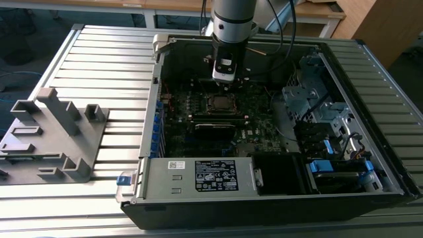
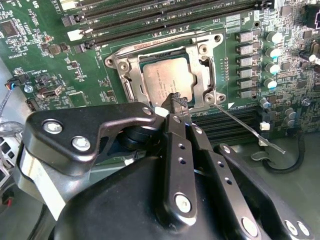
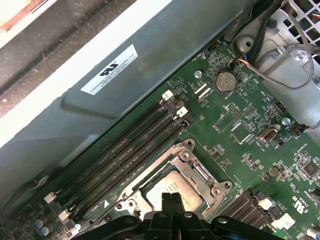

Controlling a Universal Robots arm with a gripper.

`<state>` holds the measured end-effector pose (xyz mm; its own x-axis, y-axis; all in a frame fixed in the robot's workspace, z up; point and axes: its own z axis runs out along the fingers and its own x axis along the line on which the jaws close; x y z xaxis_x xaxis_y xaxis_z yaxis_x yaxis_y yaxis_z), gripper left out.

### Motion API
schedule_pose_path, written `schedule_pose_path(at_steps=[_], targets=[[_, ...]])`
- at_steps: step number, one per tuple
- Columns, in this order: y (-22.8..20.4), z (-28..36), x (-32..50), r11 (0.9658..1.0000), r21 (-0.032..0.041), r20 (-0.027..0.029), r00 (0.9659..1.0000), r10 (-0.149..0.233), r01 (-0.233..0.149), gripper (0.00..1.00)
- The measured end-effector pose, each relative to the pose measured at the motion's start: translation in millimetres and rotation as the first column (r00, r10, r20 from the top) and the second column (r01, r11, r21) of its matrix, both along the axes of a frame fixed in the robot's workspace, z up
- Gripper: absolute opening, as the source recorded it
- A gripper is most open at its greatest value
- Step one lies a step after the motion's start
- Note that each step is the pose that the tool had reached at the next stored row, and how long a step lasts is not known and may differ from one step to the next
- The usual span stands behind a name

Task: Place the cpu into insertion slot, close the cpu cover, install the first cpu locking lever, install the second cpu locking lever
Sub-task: 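Close the cpu cover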

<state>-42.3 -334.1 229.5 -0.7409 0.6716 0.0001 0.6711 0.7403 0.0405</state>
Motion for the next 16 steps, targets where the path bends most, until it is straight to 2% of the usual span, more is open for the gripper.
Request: schedule_pose_path(at_steps=[11, 16], targets=[[0.0, 0.0, 0.0, 0.9997, 0.0, 0.0, 0.9997, 0.023, -0.023, 0.11], [0.0, -0.2, 0.0, 0.9986, -0.0001, -0.0001, 0.9986, 0.053, -0.053, 0.11]])
